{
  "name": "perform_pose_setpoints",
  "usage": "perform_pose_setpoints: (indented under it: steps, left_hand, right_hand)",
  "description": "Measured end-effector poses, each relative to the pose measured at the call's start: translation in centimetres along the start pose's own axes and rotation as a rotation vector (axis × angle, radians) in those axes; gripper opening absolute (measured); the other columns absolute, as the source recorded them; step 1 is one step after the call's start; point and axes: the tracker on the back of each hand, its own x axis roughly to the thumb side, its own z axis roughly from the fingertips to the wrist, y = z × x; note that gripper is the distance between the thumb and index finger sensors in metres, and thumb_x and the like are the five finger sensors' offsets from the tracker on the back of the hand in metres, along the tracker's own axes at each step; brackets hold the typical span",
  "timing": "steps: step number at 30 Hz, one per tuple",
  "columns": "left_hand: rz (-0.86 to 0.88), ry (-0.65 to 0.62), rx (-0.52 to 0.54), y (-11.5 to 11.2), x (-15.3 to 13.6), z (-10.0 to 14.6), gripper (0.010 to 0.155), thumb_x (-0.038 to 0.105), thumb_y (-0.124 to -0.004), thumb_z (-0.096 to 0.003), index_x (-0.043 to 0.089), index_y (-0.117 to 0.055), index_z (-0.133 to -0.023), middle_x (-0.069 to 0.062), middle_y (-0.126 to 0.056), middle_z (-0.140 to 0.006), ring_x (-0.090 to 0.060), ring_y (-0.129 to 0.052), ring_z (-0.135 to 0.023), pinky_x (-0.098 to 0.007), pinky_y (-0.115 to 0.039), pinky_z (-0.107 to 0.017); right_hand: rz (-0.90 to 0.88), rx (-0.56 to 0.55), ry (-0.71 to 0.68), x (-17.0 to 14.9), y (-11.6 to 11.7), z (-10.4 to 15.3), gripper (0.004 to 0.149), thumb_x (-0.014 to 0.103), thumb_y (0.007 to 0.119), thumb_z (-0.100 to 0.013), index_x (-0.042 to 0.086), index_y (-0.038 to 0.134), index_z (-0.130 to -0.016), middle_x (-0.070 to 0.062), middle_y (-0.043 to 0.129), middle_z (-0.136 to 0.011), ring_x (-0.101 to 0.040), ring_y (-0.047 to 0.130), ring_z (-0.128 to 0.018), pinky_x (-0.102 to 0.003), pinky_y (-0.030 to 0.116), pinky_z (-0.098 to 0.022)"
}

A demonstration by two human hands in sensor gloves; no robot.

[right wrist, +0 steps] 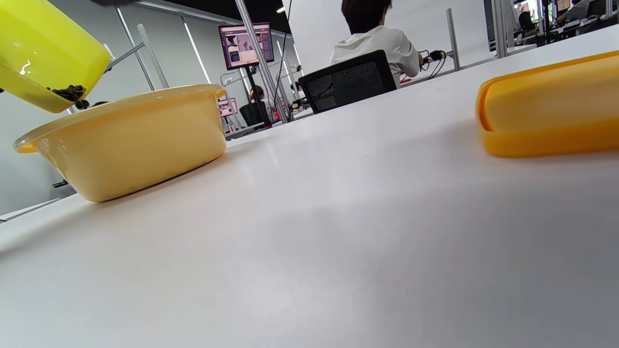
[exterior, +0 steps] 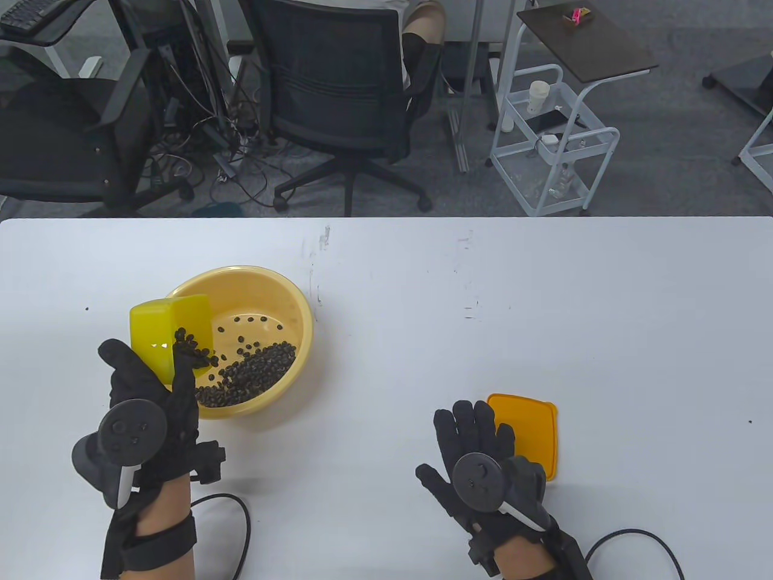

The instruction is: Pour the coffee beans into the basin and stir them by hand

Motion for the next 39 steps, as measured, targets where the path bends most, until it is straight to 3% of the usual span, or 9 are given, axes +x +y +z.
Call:
perform_pose_setpoints:
  steps: [20, 31, 39]
  left_hand:
    - [-0.119, -0.085, 0.034, -0.3, 0.9, 0.1, 0.087, 0.052, -0.069, -0.0605, 0.017, -0.008, -0.111, -0.020, -0.046, -0.107, -0.039, -0.068, -0.093, -0.062, -0.044, -0.073]
    - [-0.336, -0.195, 0.066, -1.1, 2.6, 0.6, 0.087, 0.048, -0.077, -0.0572, 0.025, -0.012, -0.110, -0.012, -0.046, -0.110, -0.035, -0.065, -0.098, -0.060, -0.041, -0.075]
    - [-0.312, -0.188, 0.063, -0.9, 2.6, 0.7, 0.082, 0.046, -0.073, -0.0593, 0.024, -0.012, -0.111, -0.015, -0.045, -0.110, -0.037, -0.064, -0.097, -0.058, -0.043, -0.075]
  right_hand:
    - [-0.001, 0.007, -0.007, 0.1, 0.1, 0.0, 0.081, 0.062, 0.052, -0.048, 0.016, 0.019, -0.106, -0.018, 0.009, -0.108, -0.050, 0.005, -0.099, -0.073, 0.017, -0.063]
    - [-0.002, 0.009, -0.011, 0.2, 0.1, 0.0, 0.080, 0.062, 0.052, -0.048, 0.015, 0.020, -0.106, -0.018, 0.010, -0.108, -0.051, 0.005, -0.099, -0.073, 0.017, -0.063]
    - [-0.005, 0.000, -0.013, 0.2, 0.0, 0.1, 0.080, 0.062, 0.052, -0.048, 0.015, 0.020, -0.106, -0.018, 0.010, -0.108, -0.050, 0.005, -0.098, -0.073, 0.017, -0.063]
